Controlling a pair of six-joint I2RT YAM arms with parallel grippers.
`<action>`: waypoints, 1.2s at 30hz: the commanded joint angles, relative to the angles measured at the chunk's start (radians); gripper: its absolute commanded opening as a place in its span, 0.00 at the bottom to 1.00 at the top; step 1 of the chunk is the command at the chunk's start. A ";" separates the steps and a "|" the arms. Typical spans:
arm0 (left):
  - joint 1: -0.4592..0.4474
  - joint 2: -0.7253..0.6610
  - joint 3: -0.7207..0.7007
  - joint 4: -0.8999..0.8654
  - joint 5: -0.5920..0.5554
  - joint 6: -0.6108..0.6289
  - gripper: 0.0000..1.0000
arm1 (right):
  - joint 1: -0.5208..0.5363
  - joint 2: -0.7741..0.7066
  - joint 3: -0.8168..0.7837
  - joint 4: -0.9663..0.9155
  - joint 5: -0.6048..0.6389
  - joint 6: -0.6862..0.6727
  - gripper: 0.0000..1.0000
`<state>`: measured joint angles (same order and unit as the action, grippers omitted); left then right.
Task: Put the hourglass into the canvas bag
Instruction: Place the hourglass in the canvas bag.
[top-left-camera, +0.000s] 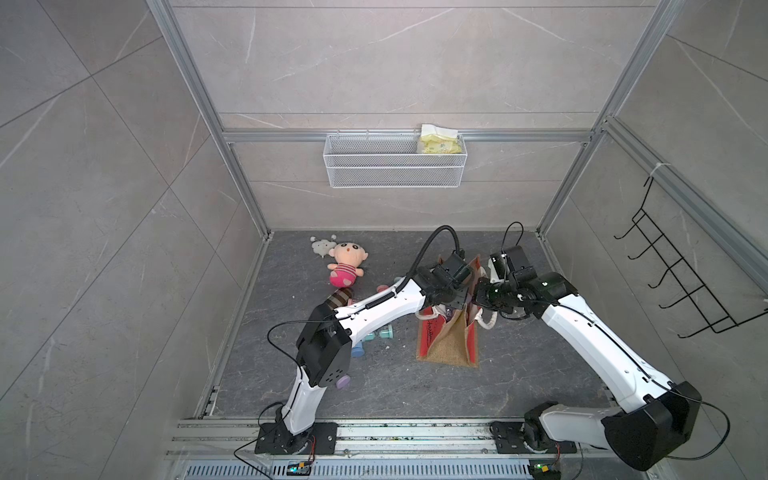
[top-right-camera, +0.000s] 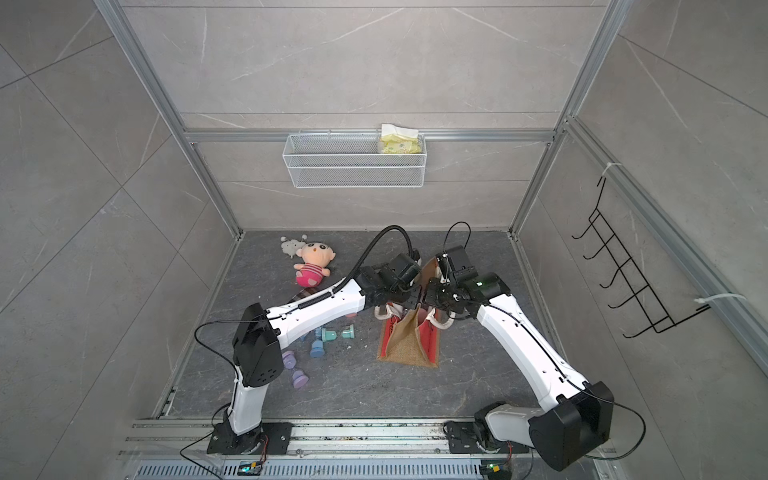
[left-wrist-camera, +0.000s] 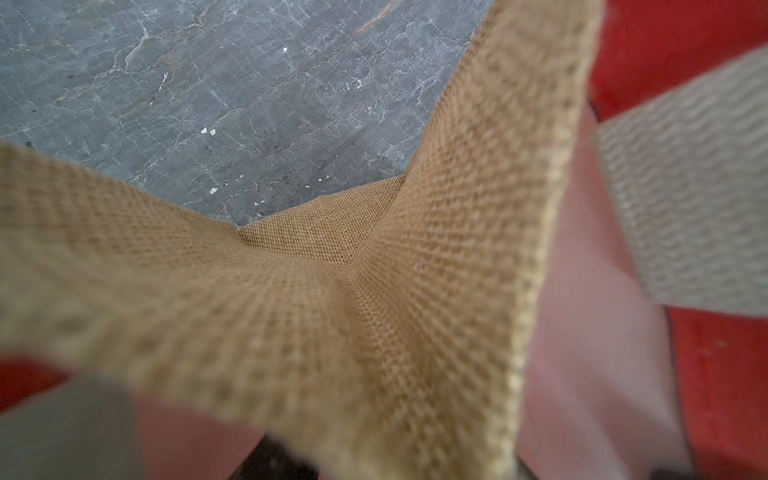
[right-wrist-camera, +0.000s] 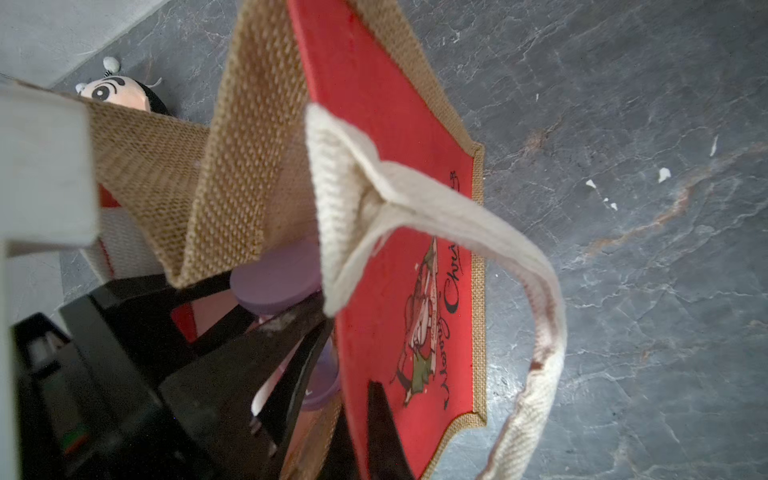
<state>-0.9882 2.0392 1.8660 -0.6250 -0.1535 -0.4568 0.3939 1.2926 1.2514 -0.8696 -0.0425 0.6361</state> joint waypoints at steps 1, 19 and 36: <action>0.003 0.035 0.015 -0.053 -0.011 0.021 0.55 | -0.004 -0.043 0.000 0.033 -0.010 0.005 0.00; 0.050 -0.156 0.033 -0.103 0.003 0.039 0.80 | -0.022 -0.036 0.042 -0.051 0.048 -0.073 0.00; 0.079 -0.608 -0.191 -0.205 -0.146 -0.047 0.87 | -0.025 -0.006 0.073 -0.070 -0.095 -0.152 0.00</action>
<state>-0.9100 1.5021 1.7161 -0.7479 -0.1894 -0.4522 0.3706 1.2873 1.2888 -0.9230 -0.0875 0.5148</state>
